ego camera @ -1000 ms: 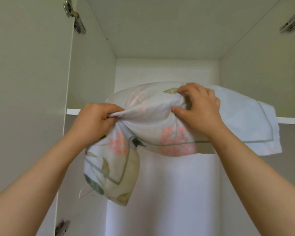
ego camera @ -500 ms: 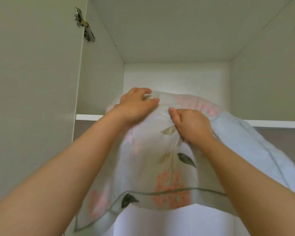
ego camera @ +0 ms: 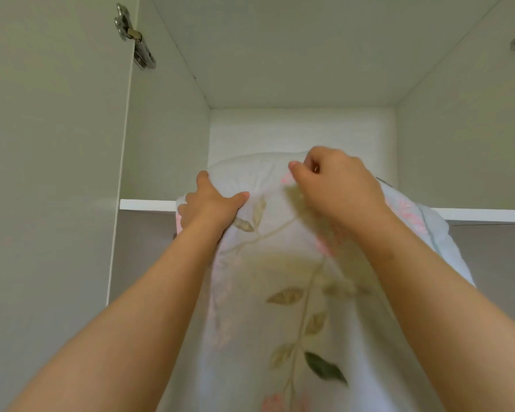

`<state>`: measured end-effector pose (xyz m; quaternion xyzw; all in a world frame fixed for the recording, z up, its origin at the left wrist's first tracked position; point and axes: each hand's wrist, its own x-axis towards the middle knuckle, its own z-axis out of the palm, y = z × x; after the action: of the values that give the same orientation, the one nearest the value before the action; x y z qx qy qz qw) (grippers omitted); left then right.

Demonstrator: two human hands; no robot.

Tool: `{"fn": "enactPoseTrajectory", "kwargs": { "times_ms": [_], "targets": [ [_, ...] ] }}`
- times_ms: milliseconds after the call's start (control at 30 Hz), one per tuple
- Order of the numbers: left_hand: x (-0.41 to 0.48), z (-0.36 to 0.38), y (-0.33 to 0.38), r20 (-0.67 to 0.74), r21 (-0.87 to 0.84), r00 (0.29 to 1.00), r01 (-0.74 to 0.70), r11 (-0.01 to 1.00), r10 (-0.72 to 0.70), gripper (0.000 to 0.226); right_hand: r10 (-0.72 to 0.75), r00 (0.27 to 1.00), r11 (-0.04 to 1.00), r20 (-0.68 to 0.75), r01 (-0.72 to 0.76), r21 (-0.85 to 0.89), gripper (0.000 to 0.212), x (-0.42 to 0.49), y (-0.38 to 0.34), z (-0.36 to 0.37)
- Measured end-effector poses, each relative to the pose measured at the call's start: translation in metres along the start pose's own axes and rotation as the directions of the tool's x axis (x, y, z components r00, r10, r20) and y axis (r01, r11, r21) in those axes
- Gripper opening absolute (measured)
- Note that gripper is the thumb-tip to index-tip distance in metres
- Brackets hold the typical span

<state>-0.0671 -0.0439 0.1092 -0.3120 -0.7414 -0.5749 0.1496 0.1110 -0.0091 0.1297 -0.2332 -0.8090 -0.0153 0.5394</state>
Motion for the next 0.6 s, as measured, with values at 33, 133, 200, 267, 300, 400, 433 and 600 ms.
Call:
{"fn": "enactPoseTrajectory", "kwargs": {
  "times_ms": [33, 133, 200, 267, 300, 400, 433, 600],
  "targets": [
    [0.002, 0.0, -0.005, -0.028, -0.03, 1.0, -0.006, 1.0, 0.005, 0.077, 0.023, 1.0, 1.0, -0.012, -0.023, 0.002, 0.023, 0.009, 0.001, 0.006],
    [-0.002, -0.003, -0.016, -0.101, -0.045, 0.992, -0.075, 0.996, 0.07, 0.047, 0.096, 0.995, 0.994, 0.021, -0.094, -0.053, 0.029, 0.019, 0.004, 0.027],
    [-0.011, -0.006, -0.024, -0.148, -0.095, 0.976, -0.177, 0.98, 0.162, 0.027, 0.094, 0.996, 0.992, 0.001, -0.093, -0.082, 0.035, 0.017, 0.005, 0.037],
    [-0.027, -0.011, -0.032, -0.179, -0.123, 0.956, -0.256, 0.959, 0.233, 0.032, 0.089, 0.995, 0.991, -0.047, -0.093, -0.098, 0.037, 0.013, 0.007, 0.043],
    [-0.034, -0.013, -0.035, -0.191, -0.116, 0.95, -0.273, 0.955, 0.248, 0.034, 0.089, 0.994, 0.99, -0.069, -0.096, -0.105, 0.037, 0.012, 0.01, 0.045],
    [-0.044, -0.017, -0.039, -0.27, -0.051, 0.941, -0.227, 0.973, 0.205, 0.032, 0.09, 0.99, 0.99, -0.112, -0.101, -0.095, 0.037, 0.005, 0.014, 0.045],
    [-0.044, -0.018, -0.034, -0.309, -0.021, 0.932, -0.204, 0.979, 0.188, 0.031, 0.089, 0.989, 0.992, -0.118, -0.099, -0.082, 0.036, 0.002, 0.016, 0.046],
    [0.001, -0.015, 0.013, -0.181, -0.141, 0.982, -0.086, 0.986, 0.06, 0.076, 0.071, 0.987, 0.993, -0.146, -0.084, -0.083, 0.037, -0.01, 0.021, 0.056]
  ]
}}
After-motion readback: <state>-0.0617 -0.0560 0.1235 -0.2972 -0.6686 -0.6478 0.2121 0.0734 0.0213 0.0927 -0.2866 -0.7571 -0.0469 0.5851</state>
